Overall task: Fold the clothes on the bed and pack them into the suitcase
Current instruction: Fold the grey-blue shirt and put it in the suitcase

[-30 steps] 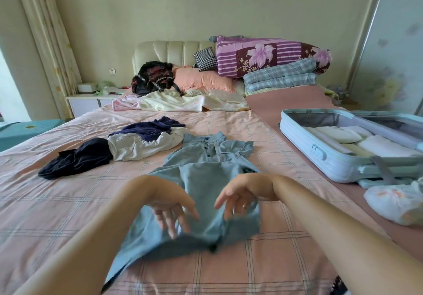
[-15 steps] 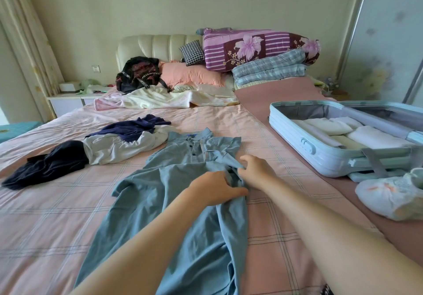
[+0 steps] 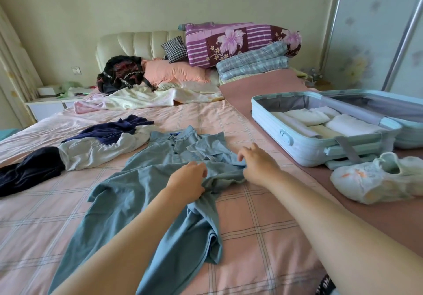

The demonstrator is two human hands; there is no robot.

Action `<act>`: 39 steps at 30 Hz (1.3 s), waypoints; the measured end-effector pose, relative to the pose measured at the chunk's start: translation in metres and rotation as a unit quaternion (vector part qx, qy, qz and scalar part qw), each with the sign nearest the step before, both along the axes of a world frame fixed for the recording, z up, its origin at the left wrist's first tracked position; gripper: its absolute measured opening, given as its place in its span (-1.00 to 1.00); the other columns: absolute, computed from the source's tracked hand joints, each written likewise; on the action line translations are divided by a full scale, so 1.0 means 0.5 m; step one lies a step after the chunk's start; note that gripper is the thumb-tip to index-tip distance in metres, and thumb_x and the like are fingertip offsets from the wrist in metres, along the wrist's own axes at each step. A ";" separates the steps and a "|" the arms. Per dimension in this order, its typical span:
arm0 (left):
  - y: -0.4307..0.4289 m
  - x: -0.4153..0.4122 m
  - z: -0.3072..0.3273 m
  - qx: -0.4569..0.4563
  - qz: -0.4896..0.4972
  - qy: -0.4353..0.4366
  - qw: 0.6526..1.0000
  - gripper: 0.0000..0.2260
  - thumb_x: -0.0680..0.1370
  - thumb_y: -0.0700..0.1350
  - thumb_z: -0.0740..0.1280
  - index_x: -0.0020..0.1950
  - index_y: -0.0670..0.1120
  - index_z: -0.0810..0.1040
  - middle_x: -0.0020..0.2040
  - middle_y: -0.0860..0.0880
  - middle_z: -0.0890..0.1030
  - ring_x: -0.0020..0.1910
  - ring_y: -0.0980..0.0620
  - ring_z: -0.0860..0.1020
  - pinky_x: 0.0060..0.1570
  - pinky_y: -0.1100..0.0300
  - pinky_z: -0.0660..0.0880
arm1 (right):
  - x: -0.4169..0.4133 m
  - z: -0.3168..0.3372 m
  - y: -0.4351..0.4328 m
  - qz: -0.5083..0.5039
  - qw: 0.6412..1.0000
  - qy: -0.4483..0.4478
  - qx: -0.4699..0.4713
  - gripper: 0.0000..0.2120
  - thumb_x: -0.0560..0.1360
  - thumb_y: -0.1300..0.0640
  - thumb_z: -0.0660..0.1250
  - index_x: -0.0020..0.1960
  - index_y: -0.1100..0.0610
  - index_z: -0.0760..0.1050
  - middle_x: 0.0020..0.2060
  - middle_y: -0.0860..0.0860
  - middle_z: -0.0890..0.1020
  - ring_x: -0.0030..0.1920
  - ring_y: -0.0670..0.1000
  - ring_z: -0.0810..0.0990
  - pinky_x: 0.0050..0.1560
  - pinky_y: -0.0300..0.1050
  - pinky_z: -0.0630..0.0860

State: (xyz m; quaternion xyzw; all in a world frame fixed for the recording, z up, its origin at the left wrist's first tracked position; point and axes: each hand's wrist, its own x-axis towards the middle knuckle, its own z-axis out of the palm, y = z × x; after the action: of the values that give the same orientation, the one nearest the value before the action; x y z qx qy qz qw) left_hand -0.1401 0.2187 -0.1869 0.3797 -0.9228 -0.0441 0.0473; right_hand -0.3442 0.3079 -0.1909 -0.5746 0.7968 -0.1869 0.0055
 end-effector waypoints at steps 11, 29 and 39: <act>0.096 0.047 0.007 0.001 -0.087 -0.216 0.973 -0.41 0.23 0.46 0.42 0.12 0.16 0.48 0.13 0.06 0.43 0.14 -0.03 0.40 0.10 0.02 0.47 | 0.055 -0.044 0.018 0.178 0.983 0.048 0.026 -0.58 0.47 0.19 0.36 0.28 -0.14 0.56 0.22 -0.12 0.51 0.21 0.00 0.50 0.20 -0.13 0.40; 0.139 0.073 0.028 0.363 -0.174 -0.011 0.915 -0.74 0.46 0.13 0.49 0.11 0.11 0.64 0.07 0.12 0.66 0.05 0.17 0.59 0.18 0.15 0.51 | 0.011 0.022 0.113 0.058 0.974 0.055 0.212 -0.80 0.27 0.20 0.30 -0.21 0.03 0.68 -0.28 -0.08 0.69 -0.18 -0.01 0.63 -0.07 -0.11 0.57; 0.266 0.060 -0.057 0.068 -0.207 -0.180 0.959 -0.15 0.20 0.23 0.61 0.35 0.06 0.27 0.23 0.05 0.24 0.24 -0.03 0.29 0.27 0.05 0.38 | 0.023 0.006 0.217 -0.089 0.974 0.110 0.177 -0.61 0.48 -0.18 0.18 0.10 0.07 0.52 0.07 0.05 0.62 0.02 0.13 0.56 -0.08 -0.07 0.42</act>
State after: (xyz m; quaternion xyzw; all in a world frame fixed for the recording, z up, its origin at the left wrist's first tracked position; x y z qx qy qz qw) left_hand -0.1099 0.3518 -0.2156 0.1839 -0.9693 -0.0465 -0.1562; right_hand -0.3326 0.4164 -0.1877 -0.5084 0.8608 0.0216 0.0031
